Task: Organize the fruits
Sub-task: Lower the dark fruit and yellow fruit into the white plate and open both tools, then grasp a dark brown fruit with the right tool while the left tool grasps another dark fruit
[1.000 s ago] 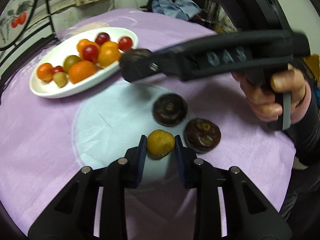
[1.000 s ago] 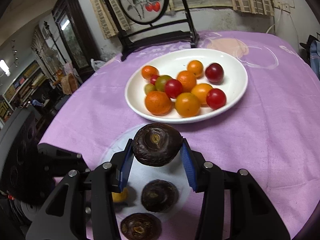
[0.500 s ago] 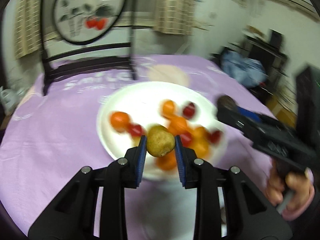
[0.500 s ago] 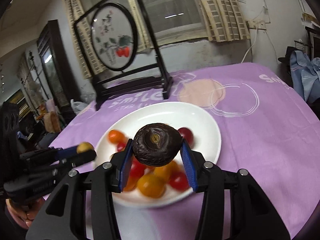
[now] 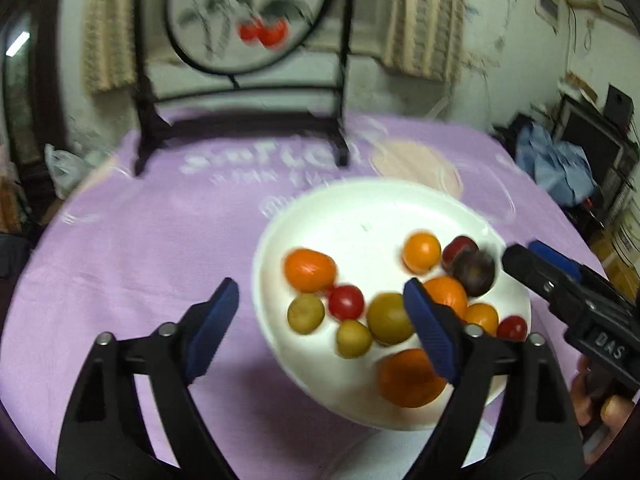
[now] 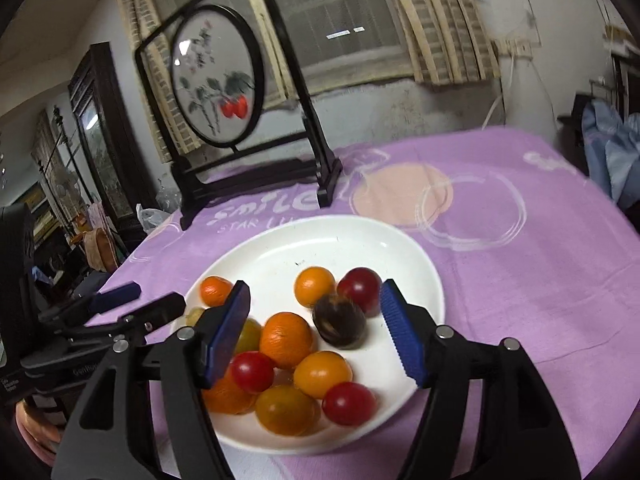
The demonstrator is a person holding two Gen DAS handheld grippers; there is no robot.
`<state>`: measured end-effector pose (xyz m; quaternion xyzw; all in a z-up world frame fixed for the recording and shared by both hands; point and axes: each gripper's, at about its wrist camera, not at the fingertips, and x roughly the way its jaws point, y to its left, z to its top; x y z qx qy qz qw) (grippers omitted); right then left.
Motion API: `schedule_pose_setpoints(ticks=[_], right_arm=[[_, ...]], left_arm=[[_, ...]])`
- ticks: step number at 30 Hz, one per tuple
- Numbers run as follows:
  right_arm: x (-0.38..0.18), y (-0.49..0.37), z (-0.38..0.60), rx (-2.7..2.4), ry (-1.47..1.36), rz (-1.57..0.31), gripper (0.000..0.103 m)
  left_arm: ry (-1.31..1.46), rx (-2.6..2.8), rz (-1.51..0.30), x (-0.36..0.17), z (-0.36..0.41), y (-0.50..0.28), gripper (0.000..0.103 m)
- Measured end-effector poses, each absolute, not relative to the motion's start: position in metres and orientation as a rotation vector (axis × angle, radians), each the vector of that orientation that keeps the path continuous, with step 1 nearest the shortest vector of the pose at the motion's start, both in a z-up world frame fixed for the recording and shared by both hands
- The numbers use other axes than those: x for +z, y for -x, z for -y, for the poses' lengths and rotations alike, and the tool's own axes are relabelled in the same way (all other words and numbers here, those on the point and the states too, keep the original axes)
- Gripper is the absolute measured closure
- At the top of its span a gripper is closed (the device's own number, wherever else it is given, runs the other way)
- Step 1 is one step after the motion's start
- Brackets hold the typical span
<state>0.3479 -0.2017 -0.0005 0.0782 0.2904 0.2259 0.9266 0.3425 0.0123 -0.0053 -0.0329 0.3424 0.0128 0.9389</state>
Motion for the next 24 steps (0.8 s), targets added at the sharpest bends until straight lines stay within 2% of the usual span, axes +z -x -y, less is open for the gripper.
schedule_pose_setpoints(ticks=[5, 12, 24], right_arm=[[0.007, -0.312, 0.198, 0.536, -0.144, -0.603, 0.035], [-0.017, -0.271, 0.184, 0.588, -0.086, -0.739, 0.035], [-0.041, -0.240, 0.189, 0.580, 0.013, -0.843, 0.035]], left_arm=[[0.045, 0.043, -0.649, 0.006, -0.013, -0.311, 0.005], [0.018, 0.097, -0.660, -0.006, -0.013, -0.276, 0.005], [0.007, 0.118, -0.705, -0.016, -0.016, -0.255, 0.004]])
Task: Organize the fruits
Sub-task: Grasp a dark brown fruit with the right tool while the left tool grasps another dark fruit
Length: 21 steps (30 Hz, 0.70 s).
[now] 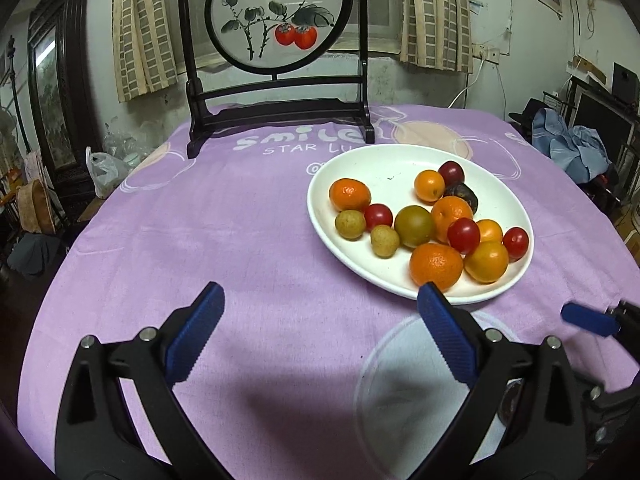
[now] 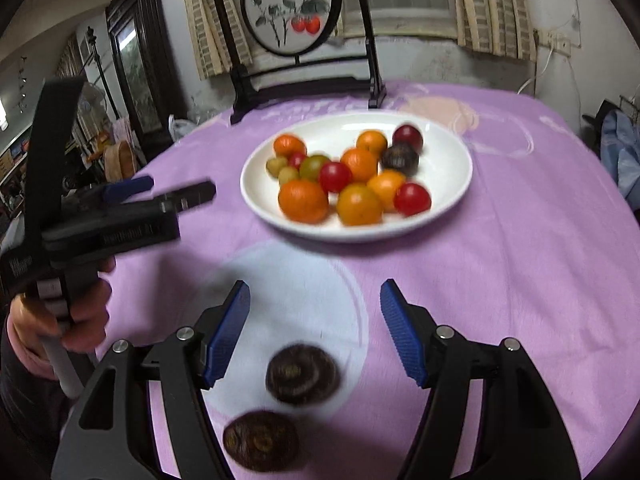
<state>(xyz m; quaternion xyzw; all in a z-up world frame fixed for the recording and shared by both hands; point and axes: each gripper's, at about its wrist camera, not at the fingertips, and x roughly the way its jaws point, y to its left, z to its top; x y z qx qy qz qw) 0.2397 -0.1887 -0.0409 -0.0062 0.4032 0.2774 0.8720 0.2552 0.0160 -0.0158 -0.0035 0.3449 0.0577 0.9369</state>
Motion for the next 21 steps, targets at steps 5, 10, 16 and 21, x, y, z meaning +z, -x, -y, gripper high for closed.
schedule_pose_setpoints(ticks=[5, 10, 16, 21], right_arm=[[-0.050, -0.232, 0.186, 0.613, 0.034, -0.882, 0.035], [-0.053, -0.227, 0.180, 0.629, 0.070, -0.898, 0.044], [-0.056, -0.223, 0.177, 0.630, 0.098, -0.907, 0.047], [-0.062, -0.225, 0.175, 0.616, 0.119, -0.942, 0.048]], left_arm=[[0.020, 0.131, -0.709, -0.015, -0.019, -0.254, 0.004], [0.047, 0.136, -0.712, -0.015, -0.024, -0.255, 0.004], [0.066, 0.145, -0.721, -0.015, -0.028, -0.256, 0.004], [0.053, 0.154, -0.717, -0.016, -0.027, -0.256, 0.004]])
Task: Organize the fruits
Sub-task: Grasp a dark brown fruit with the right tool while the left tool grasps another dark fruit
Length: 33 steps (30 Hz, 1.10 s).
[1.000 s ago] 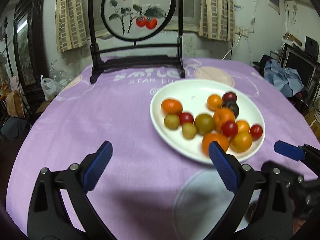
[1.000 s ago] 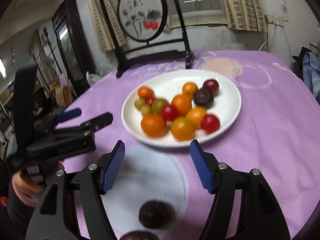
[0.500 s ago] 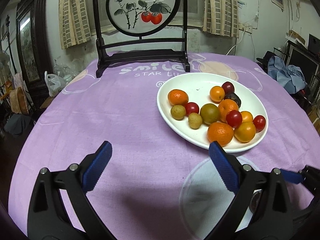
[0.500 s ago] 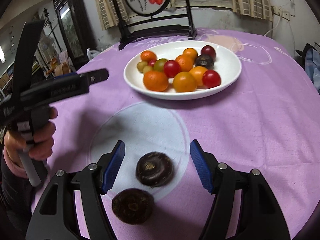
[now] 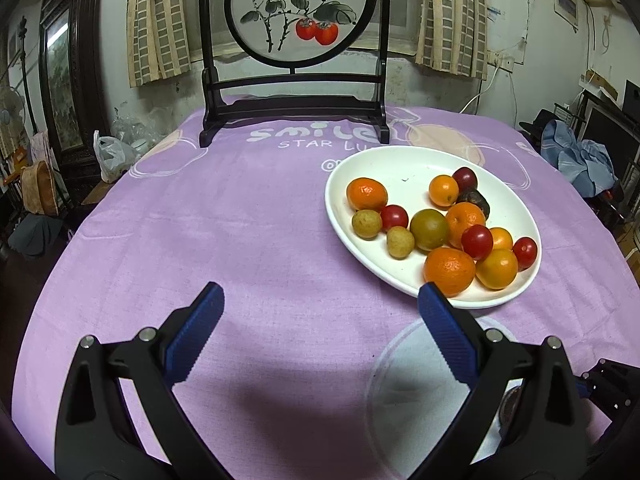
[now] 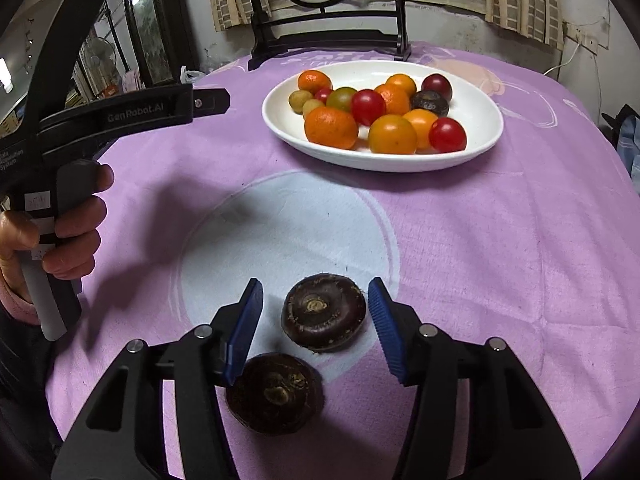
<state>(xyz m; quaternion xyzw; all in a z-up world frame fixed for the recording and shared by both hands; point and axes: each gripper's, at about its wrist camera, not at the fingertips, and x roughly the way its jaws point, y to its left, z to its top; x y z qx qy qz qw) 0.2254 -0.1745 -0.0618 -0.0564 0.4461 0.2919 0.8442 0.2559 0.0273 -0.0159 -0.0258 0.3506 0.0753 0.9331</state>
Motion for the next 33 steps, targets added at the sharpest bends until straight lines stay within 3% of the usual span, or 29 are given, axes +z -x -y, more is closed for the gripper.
schedule_pose_setpoints(ticks=[10, 12, 19, 24, 27, 33], right_arm=[[-0.069, -0.223, 0.164, 0.576, 0.226, -0.958, 0.054], [-0.069, -0.227, 0.171, 0.577, 0.188, -0.961, 0.059], [-0.043, -0.245, 0.234, 0.570, -0.179, -0.870, 0.059], [-0.041, -0.251, 0.260, 0.502, -0.273, -0.854, 0.059], [-0.043, -0.252, 0.258, 0.526, -0.290, -0.877, 0.059], [-0.043, -0.250, 0.252, 0.529, -0.282, -0.883, 0.059]], left_arm=[[0.053, 0.155, -0.713, -0.016, -0.027, -0.256, 0.004], [0.052, 0.156, -0.715, -0.016, -0.027, -0.255, 0.004], [0.086, 0.064, -0.759, -0.018, -0.026, -0.255, 0.004], [0.068, -0.454, -0.901, -0.029, 0.017, -0.241, 0.004], [-0.083, -0.613, -0.874, -0.031, 0.051, -0.215, 0.005], [-0.260, -0.755, -0.830, -0.038, 0.082, -0.177, 0.026]])
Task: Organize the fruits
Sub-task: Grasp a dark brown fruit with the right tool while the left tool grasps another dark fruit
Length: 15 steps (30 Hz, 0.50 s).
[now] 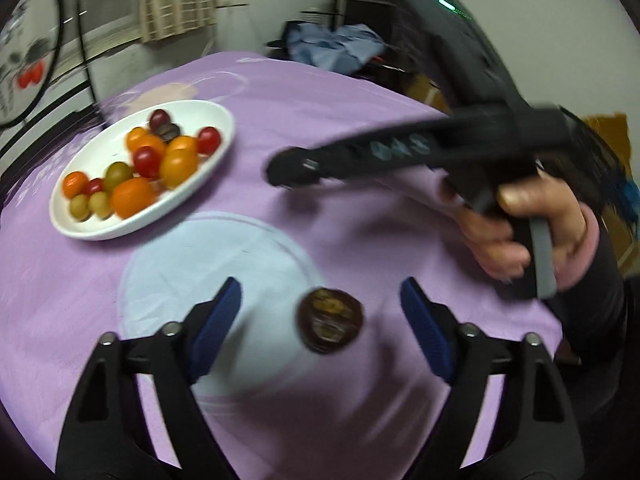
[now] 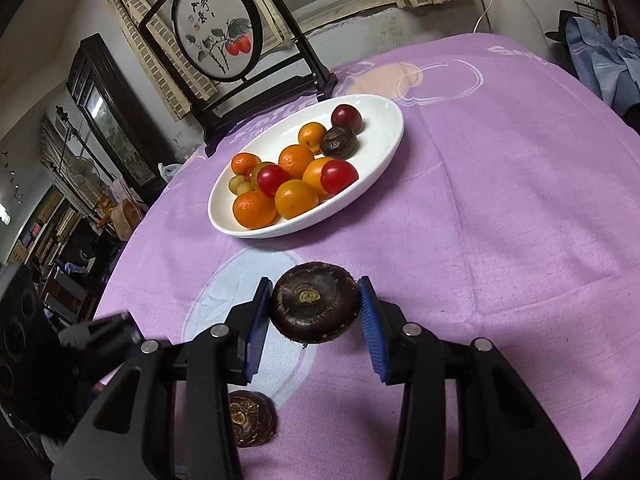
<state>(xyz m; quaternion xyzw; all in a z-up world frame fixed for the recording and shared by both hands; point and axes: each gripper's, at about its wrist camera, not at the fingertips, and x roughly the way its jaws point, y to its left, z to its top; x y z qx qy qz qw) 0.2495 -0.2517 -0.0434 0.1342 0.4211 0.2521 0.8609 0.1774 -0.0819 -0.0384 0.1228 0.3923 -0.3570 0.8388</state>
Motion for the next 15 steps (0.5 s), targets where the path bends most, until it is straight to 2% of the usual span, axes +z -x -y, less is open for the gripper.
schedule_pose_setpoints(ticks=[5, 10, 15], right_arm=[[-0.045, -0.251, 0.250, 0.529, -0.272, -0.891, 0.059], [-0.047, -0.252, 0.250, 0.527, -0.270, -0.897, 0.059], [-0.048, -0.252, 0.250, 0.522, -0.266, -0.901, 0.059]], left_arm=[[-0.308, -0.759, -0.875, -0.053, 0.095, -0.174, 0.048], [-0.361, -0.735, -0.878, -0.062, 0.103, -0.170, 0.050], [-0.401, -0.699, -0.883, -0.070, 0.109, -0.172, 0.058]])
